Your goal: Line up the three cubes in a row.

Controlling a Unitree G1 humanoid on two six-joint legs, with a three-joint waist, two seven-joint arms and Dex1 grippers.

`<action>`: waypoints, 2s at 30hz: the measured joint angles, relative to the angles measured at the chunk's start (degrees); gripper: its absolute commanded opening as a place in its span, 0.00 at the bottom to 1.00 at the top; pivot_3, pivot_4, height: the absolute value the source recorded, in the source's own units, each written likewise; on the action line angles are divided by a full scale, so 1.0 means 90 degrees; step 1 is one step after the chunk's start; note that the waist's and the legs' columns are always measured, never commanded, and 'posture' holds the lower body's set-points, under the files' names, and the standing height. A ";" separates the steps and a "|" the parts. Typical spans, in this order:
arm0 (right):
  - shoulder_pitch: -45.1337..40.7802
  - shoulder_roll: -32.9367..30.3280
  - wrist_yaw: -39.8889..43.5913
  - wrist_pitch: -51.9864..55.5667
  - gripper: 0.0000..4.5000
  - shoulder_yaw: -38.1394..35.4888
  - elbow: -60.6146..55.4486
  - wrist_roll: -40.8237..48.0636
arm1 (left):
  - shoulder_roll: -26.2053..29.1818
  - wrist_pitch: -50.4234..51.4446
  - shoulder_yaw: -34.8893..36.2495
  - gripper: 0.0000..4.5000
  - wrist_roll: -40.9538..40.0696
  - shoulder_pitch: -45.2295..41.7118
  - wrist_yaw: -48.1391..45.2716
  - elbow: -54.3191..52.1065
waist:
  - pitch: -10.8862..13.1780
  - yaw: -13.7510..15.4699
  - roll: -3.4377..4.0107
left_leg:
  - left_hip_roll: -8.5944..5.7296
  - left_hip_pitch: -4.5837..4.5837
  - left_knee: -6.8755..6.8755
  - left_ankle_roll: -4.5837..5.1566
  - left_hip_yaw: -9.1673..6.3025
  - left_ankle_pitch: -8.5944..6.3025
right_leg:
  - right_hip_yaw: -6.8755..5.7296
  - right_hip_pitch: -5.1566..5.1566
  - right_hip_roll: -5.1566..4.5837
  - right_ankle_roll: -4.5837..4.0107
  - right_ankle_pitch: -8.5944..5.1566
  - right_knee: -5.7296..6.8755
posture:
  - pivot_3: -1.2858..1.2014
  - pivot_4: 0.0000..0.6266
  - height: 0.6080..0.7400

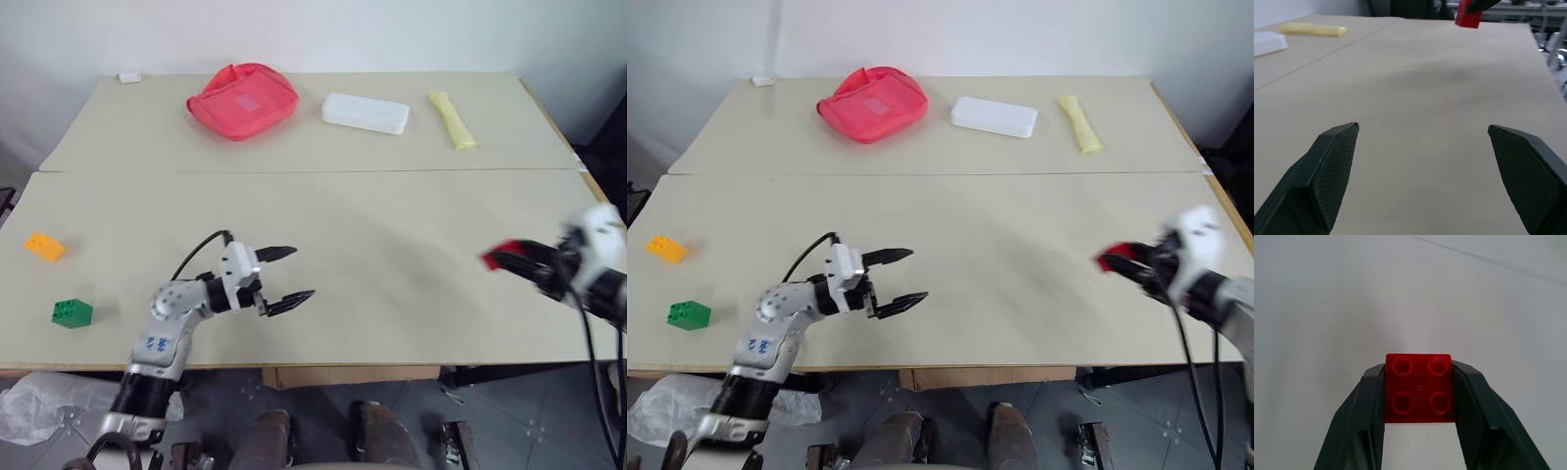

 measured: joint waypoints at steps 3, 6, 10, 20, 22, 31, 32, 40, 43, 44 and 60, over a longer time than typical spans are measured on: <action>-0.1028 -0.0045 0.0869 -0.0820 0.33 0.1443 0.0561 -0.0690 | 0.0183 0.0112 0.0263 1.00 -0.0002 0.0618 0.0186 -0.0229 | 0.0005 -0.0041 -0.0008 | -0.0004 -0.0005 0.0002 0.0003 -0.0003 -0.0003 | -0.0001 -0.0001 -0.0009 0.0000 0.0000 -0.0006 | 0.52 0.24 1.00; -0.2008 0.0205 0.1496 -0.1536 0.33 0.2599 0.1337 -0.1428 | 0.0257 0.0203 0.0652 1.00 -0.0003 0.1221 0.0520 -0.0549 | 0.0012 -0.0055 -0.0019 | -0.0006 -0.0009 0.0002 0.0003 -0.0007 -0.0005 | -0.0003 -0.0005 -0.0014 -0.0001 0.0000 -0.0011 | 0.52 0.24 1.00; -0.2906 0.0875 0.2071 -0.2199 0.33 0.3410 0.2161 -0.1924 | 0.0221 0.0358 0.0917 1.00 -0.0030 0.1733 0.0910 -0.1106 | 0.0015 -0.0028 -0.0024 | -0.0005 -0.0013 0.0002 -0.0004 -0.0018 -0.0009 | -0.0021 -0.0004 -0.0015 -0.0004 -0.0001 -0.0015 | 0.52 0.24 1.00; -0.3335 0.1866 0.2778 -0.2892 0.33 0.4126 0.3073 -0.2357 | 0.0172 0.0469 0.1089 1.00 -0.0033 0.2046 0.1476 -0.1590 | 0.0015 -0.0041 -0.0024 | -0.0007 -0.0014 0.0006 -0.0008 -0.0031 -0.0011 | -0.0040 0.0000 -0.0016 -0.0007 -0.0002 -0.0007 | 0.52 0.24 1.00; -0.3336 0.1910 0.2786 -0.2980 0.33 0.4123 0.3099 -0.2407 | 0.0172 0.0474 0.1089 1.00 -0.0033 0.2047 0.1516 -0.1594 | 0.0015 -0.0056 -0.0024 | -0.0006 -0.0013 0.0006 -0.0009 -0.0031 -0.0011 | -0.0042 0.0000 -0.0015 -0.0009 -0.0003 -0.0006 | 0.52 0.24 1.00; -0.3379 0.2229 0.2668 -0.3236 0.63 0.4127 0.3324 -0.2760 | 0.0260 0.0475 0.1285 1.00 -0.0023 0.2089 0.1702 -0.1662 | 0.0015 -0.0089 -0.0024 | 0.0004 -0.0006 0.0006 -0.0020 -0.0029 -0.0010 | -0.0044 -0.0002 -0.0009 -0.0018 -0.0008 0.0003 | 0.52 0.24 1.00; -0.3379 0.2289 0.2606 -0.3254 0.70 0.4136 0.3370 -0.2834 | 0.0261 0.0481 0.1340 1.00 -0.0023 0.2116 0.1725 -0.1676 | 0.0015 -0.0081 -0.0024 | 0.0004 -0.0006 0.0006 -0.0020 -0.0029 -0.0011 | -0.0044 -0.0003 -0.0010 -0.0020 -0.0009 0.0005 | 0.52 0.24 1.00; -0.3322 0.2478 0.2325 -0.3542 0.99 0.3547 0.3125 -0.2498 | 0.0048 0.0604 0.1869 1.00 -0.0309 0.2630 0.2116 -0.2141 | 0.0015 -0.0058 -0.0024 | 0.0003 -0.0013 0.0004 -0.0020 -0.0035 -0.0013 | -0.0050 -0.0002 -0.0011 -0.0021 -0.0010 -0.0003 | 0.52 0.24 1.00; -0.2792 0.2459 0.2742 -0.3799 0.99 0.3023 0.2493 -0.1666 | -0.0327 0.0501 0.2316 1.00 -0.0392 0.3275 0.2479 -0.2441 | 0.0015 -0.0057 -0.0024 | 0.0008 -0.0011 -0.0001 -0.0016 -0.0040 -0.0025 | -0.0054 0.0008 -0.0009 -0.0021 -0.0010 -0.0005 | 0.52 0.24 1.00; -0.2488 0.2459 0.2889 -0.3888 0.99 0.2851 0.2224 -0.1346 | -0.0536 0.0436 0.2549 1.00 -0.0425 0.3633 0.2629 -0.2561 | 0.0015 -0.0056 -0.0025 | 0.0010 -0.0012 -0.0005 -0.0013 -0.0041 -0.0028 | -0.0055 0.0010 -0.0009 -0.0021 -0.0010 -0.0007 | 0.52 0.24 1.00; -0.1064 0.2871 0.2852 -0.4128 0.99 0.2624 0.1035 -0.0295 | -0.2943 -0.1529 0.4282 1.00 -0.0926 0.5762 0.3861 -0.1824 | 0.0019 0.0048 -0.0041 | 0.0017 -0.0004 0.0005 -0.0007 -0.0036 -0.0038 | -0.0054 0.0025 -0.0010 -0.0023 -0.0012 -0.0047 | 0.52 0.24 1.00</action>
